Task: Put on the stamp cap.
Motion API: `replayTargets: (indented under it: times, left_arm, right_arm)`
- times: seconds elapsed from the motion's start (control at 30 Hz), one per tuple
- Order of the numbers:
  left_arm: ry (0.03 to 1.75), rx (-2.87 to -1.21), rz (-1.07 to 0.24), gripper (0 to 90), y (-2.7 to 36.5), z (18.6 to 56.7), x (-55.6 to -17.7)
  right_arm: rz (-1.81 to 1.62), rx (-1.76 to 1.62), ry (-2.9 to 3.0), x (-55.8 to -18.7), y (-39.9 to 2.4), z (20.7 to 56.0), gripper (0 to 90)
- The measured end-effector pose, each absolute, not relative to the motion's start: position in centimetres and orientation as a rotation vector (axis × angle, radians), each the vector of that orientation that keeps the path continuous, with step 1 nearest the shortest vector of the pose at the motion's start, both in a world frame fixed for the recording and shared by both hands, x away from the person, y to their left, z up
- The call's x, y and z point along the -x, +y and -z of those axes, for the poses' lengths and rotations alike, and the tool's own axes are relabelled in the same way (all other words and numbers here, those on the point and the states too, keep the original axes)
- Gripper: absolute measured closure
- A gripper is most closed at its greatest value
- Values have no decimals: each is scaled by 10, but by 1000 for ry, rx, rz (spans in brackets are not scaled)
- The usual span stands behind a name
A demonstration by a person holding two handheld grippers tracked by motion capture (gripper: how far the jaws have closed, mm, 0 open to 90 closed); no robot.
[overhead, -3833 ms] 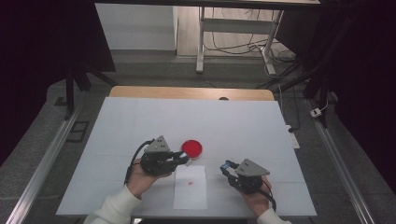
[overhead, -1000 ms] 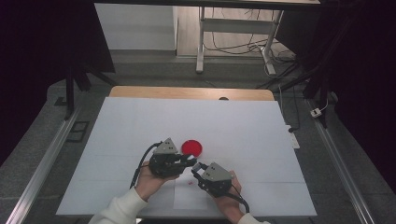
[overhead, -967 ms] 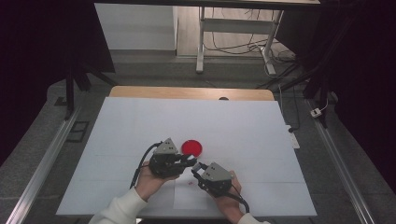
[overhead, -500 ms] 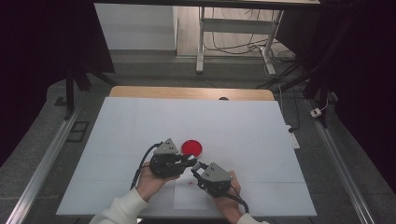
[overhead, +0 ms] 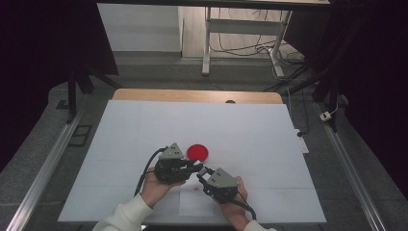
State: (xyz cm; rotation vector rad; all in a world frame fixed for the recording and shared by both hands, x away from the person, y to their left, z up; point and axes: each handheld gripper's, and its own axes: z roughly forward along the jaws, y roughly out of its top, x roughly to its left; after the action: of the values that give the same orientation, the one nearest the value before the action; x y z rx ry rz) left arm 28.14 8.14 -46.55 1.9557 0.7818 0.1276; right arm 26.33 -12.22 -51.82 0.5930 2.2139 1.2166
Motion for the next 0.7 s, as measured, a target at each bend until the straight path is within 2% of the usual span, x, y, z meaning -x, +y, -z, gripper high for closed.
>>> replayTargets:
  times: [0.7]
  left_arm:
    - [784,-1957,-114,751,81,467,-282]
  right_arm:
    - [-1222,-609,2200,-262,-123,518,645]
